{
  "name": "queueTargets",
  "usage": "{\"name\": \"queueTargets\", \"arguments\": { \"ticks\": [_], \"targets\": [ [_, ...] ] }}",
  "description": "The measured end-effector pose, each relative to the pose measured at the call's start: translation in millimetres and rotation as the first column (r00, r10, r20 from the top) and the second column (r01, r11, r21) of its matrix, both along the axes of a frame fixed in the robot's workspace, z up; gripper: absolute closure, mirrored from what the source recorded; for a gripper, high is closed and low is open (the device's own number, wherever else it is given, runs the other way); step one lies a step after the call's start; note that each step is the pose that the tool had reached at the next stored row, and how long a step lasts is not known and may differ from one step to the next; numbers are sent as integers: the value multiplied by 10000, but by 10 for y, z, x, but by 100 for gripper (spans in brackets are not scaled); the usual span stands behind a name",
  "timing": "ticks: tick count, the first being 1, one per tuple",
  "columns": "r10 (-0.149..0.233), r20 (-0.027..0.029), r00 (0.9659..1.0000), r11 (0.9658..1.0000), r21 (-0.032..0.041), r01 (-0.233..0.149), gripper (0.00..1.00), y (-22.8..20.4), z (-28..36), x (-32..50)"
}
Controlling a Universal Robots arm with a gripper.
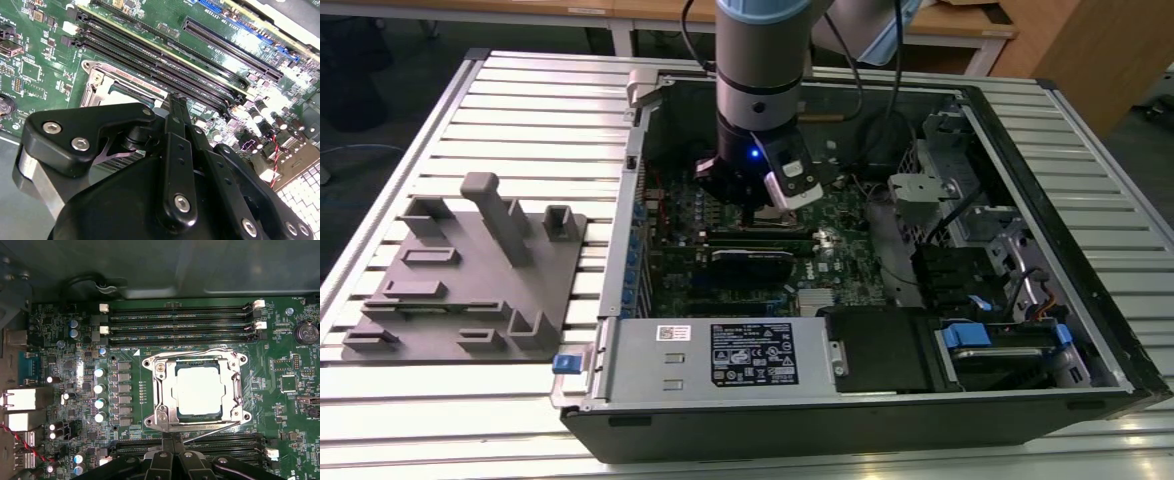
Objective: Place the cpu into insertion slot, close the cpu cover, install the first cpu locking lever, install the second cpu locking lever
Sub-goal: 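Install the second cpu locking lever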
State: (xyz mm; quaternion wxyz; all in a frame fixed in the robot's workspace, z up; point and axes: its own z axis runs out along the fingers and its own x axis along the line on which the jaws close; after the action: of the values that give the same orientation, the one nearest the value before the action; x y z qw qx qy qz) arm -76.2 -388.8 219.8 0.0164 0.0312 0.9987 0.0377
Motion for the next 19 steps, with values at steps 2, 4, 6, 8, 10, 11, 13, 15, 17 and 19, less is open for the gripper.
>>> {"name": "queueTargets", "arguments": {
  "ticks": [2,4,6,8,10,11,13,15,17,19],
  "targets": [
    [-1,0,10000,10000,-1,1,89,0,-1,-7],
    [-1,0,10000,10000,0,1,89,0,-2,-7],
    [-1,0,10000,10000,0,1,89,0,-2,-7],
    [0,0,10000,10000,0,0,89,0,-11,-44],
    [-1,0,10000,10000,-1,1,89,0,-11,-45],
    [-2,0,10000,10000,1,2,89,0,-14,-47],
    [-2,-1,10000,10000,0,2,89,0,-15,-48],
    [-1,-1,10000,10000,-2,1,89,0,-16,-47],
    [0,0,10000,10000,0,0,89,0,-20,-47],
    [0,1,10000,10000,1,0,89,0,-33,-50]
  ]
}}
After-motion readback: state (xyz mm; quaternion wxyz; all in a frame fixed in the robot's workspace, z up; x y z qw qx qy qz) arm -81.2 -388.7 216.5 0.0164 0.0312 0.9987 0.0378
